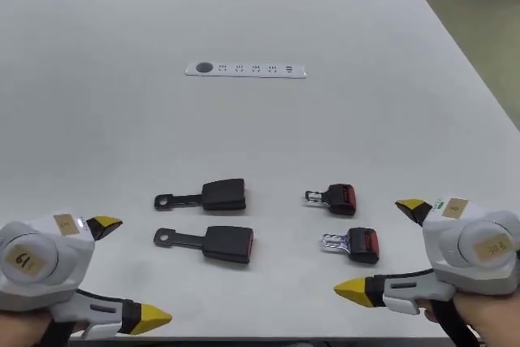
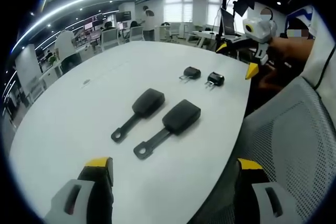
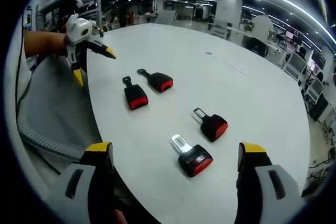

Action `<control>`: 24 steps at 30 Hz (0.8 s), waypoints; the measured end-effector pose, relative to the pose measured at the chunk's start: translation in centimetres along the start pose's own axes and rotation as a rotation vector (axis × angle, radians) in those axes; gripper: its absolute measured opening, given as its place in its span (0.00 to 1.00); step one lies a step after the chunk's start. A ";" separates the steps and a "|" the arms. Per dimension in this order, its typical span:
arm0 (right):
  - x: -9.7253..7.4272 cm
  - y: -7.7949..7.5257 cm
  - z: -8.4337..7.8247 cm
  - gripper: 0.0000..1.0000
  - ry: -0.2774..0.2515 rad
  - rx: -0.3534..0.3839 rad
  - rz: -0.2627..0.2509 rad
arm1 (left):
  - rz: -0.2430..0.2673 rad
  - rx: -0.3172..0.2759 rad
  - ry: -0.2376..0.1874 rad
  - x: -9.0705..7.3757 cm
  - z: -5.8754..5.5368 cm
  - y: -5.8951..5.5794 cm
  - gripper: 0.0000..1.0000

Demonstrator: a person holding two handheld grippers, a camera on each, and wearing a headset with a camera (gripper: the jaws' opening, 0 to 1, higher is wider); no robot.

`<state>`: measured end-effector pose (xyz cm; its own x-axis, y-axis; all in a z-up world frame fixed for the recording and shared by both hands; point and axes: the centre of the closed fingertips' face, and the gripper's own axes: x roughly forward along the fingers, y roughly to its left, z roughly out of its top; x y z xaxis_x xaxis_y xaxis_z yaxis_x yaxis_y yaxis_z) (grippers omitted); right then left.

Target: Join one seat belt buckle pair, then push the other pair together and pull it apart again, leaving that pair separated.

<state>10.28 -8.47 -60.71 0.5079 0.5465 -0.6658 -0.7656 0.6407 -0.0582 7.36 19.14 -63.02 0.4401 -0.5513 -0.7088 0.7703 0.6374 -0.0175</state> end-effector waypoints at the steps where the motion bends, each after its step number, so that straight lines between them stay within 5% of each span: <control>1: 0.0 0.0 0.0 1.00 0.000 -0.001 0.000 | -0.001 -0.002 0.001 0.0 -0.1 0.0 0.98; 24: -0.1 -0.1 0.5 0.92 -0.017 -0.008 -0.001 | 0.002 0.005 0.004 0.1 0.3 0.3 0.92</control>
<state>10.52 -8.36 -60.28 0.5155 0.5549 -0.6529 -0.7682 0.6369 -0.0652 7.78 19.16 -62.87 0.4400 -0.5477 -0.7116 0.7714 0.6362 -0.0127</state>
